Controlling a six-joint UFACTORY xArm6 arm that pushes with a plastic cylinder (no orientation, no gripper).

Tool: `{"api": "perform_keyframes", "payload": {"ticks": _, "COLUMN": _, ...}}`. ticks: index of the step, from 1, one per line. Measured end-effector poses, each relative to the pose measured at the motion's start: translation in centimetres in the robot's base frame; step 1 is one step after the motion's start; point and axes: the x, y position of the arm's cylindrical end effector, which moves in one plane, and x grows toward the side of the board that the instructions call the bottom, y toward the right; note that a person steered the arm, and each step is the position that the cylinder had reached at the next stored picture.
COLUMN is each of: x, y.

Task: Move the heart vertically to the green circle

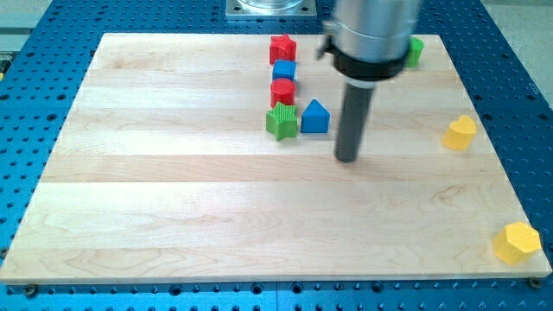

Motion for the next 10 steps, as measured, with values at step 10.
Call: {"api": "perform_keyframes", "payload": {"ticks": 10, "x": -3.0, "y": 7.5}}
